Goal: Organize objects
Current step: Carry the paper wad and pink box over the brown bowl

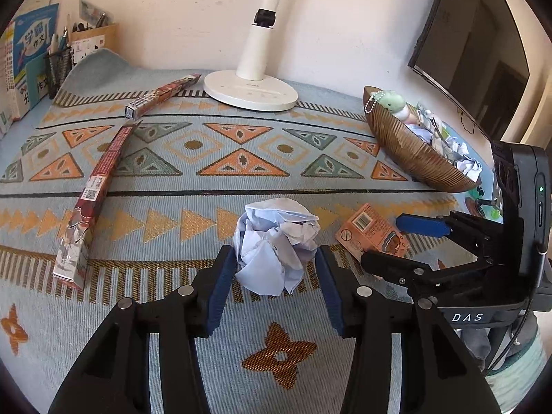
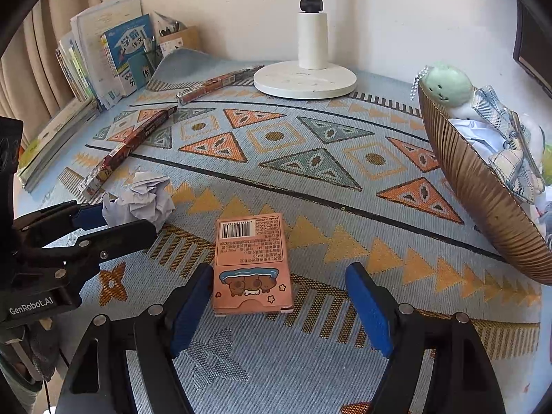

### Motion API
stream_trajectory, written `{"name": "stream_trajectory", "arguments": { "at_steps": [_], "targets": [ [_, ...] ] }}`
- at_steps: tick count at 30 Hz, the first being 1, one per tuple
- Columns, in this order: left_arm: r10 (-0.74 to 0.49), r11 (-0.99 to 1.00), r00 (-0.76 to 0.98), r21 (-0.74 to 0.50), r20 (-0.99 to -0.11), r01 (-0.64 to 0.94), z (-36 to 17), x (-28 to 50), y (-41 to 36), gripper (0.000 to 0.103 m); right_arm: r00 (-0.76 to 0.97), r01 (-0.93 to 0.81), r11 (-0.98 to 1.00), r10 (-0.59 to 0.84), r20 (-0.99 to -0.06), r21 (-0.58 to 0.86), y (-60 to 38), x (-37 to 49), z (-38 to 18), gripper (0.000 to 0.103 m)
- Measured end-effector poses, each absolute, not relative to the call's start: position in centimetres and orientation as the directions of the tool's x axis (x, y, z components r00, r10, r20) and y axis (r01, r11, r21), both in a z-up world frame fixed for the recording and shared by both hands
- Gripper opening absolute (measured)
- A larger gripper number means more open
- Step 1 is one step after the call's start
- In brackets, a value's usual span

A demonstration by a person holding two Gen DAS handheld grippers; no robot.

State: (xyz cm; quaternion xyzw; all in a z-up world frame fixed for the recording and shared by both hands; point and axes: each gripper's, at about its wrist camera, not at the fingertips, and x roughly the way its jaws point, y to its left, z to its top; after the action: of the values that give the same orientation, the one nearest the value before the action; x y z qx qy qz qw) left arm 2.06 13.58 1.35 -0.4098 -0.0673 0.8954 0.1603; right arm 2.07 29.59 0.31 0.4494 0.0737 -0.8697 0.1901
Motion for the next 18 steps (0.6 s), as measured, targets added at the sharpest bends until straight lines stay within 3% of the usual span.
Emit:
{"name": "stream_trajectory", "arguments": {
  "at_steps": [2,4,6,12,18],
  "targets": [
    [0.345,-0.938,-0.611,-0.250,-0.712,-0.239,1.4,2.1,13.7,0.046,-0.525,0.399,-0.916,-0.258,-0.811,0.033,29.6,2.1,0.3,0.077],
    [0.352,-0.936,-0.611,-0.258,-0.709,-0.239,1.4,2.1,13.5,0.046,-0.534,0.389,-0.921,-0.251,-0.807,0.029,29.7,2.1,0.3,0.069],
    [0.352,-0.936,-0.612,-0.261,-0.708,-0.237,1.3,2.1,13.4,0.046,-0.549,0.385,-0.923,-0.254,-0.797,0.029,30.0,2.3,0.5,0.043],
    [0.347,-0.938,-0.615,-0.253,-0.708,-0.238,1.4,2.2,13.6,0.046,-0.558,0.417,-0.909,-0.258,-0.789,0.003,29.2,2.8,0.6,0.040],
    [0.335,-0.942,-0.619,-0.240,-0.710,-0.235,1.5,2.3,13.7,0.046,-0.578,0.345,-0.937,-0.261,-0.773,0.058,30.6,3.7,1.5,0.040]
  ]
}}
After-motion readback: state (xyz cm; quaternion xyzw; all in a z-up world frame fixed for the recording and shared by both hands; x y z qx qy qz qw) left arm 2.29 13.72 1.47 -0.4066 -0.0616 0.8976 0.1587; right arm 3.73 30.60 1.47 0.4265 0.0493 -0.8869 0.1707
